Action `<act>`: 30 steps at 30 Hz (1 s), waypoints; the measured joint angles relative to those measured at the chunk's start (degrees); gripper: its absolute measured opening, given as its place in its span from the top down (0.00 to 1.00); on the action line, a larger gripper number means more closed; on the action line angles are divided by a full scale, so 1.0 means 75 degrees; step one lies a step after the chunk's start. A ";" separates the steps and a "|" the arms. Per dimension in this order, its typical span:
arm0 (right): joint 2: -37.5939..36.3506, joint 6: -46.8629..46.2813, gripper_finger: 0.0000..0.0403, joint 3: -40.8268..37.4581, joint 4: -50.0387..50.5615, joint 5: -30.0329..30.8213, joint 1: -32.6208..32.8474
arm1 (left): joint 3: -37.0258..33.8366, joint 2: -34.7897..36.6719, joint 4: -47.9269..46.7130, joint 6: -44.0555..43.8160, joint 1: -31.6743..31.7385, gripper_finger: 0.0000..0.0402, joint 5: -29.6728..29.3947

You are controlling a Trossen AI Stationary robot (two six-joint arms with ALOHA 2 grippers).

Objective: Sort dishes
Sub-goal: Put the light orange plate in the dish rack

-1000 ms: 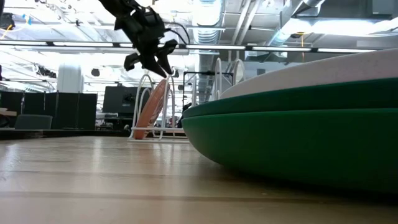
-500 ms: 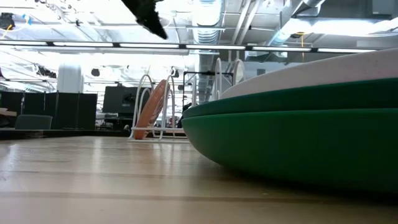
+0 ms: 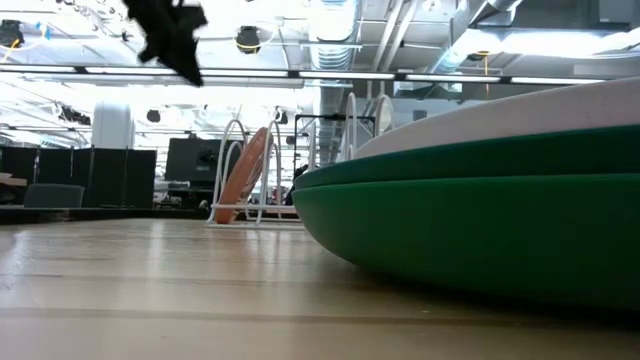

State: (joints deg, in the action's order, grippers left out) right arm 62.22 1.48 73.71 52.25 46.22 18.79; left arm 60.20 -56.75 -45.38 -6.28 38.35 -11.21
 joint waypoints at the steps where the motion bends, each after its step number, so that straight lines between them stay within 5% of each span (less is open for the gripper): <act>1: 0.0000 -0.0005 0.46 0.0000 -0.0010 0.0000 0.0000 | -0.0383 0.0100 0.0225 -0.0173 0.0081 0.92 0.0020; 12: 0.0000 -0.0200 0.46 0.0000 -0.0272 -0.0003 0.0061 | -0.2902 -0.0477 0.3201 -0.0491 0.0346 1.00 0.0755; 18: 0.0000 -0.0149 0.46 -0.0003 -0.0438 -0.0012 0.0104 | -0.2957 -0.1497 0.3886 -0.0847 0.0668 0.99 0.0838; 25: 0.0000 -0.0071 0.46 -0.0003 -0.0405 -0.0012 0.0099 | -0.2948 -0.2874 0.4604 -0.0750 0.1275 0.97 0.2124; 30: 0.0000 -0.0071 0.46 -0.0003 -0.0374 -0.0012 0.0107 | -0.2948 -0.3458 0.4786 -0.0718 0.1540 0.97 0.2324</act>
State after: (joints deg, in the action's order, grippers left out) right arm 62.22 0.95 73.69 49.45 46.13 19.59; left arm 38.09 -82.69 -9.49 -11.66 49.90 6.22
